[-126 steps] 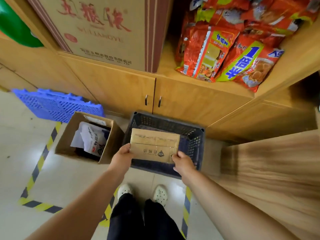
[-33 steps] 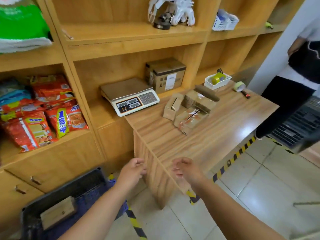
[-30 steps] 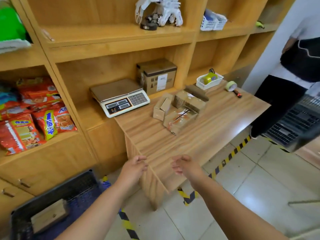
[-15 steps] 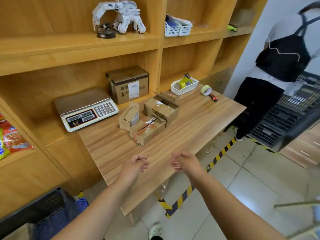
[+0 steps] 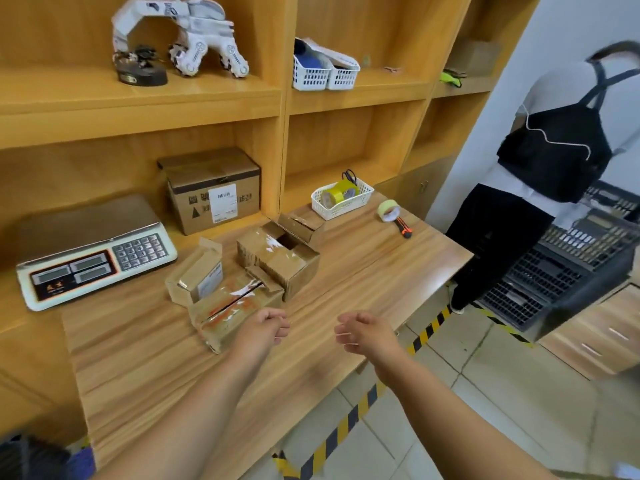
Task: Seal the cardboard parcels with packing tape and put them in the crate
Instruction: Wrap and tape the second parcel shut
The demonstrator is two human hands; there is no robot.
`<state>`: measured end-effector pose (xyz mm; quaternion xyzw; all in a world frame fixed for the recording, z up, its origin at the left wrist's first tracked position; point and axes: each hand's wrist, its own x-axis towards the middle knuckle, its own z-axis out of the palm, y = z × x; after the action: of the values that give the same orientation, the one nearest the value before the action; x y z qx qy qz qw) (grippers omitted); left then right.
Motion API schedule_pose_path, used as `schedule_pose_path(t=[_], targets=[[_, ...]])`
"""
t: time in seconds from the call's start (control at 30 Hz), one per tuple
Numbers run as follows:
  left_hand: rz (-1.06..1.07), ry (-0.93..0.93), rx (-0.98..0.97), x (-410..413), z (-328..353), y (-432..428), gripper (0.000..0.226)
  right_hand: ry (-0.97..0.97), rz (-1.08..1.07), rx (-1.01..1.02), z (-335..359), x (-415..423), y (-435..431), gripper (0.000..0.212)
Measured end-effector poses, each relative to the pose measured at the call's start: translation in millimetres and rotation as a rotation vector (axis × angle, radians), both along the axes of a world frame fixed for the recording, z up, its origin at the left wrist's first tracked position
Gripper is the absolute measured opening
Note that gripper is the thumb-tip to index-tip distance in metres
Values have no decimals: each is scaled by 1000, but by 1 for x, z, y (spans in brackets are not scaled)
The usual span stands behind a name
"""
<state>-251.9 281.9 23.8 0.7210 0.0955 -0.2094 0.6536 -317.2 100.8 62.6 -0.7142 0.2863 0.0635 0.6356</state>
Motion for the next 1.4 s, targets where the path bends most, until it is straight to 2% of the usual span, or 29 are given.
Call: schedule_pose_path(t=[0.5, 0.67, 0.93, 1.1, 1.27, 1.4], targets=[[269, 47, 101, 77, -18, -45, 21, 83, 213, 38, -35, 150, -80, 15], [410, 63, 105, 117, -18, -99, 20, 81, 326, 21, -44, 211, -127, 16], [502, 48, 118, 166, 0, -188, 19, 65, 416, -6, -42, 304, -196, 16], [579, 92, 138, 177, 4, -205, 21, 57, 526, -56, -45, 340, -202, 26], [650, 111, 121, 196, 6, -204, 20, 37, 598, -101, -56, 370, -191, 21], [647, 112, 104, 208, 7, -200, 21, -8, 659, -189, -64, 384, -179, 31]])
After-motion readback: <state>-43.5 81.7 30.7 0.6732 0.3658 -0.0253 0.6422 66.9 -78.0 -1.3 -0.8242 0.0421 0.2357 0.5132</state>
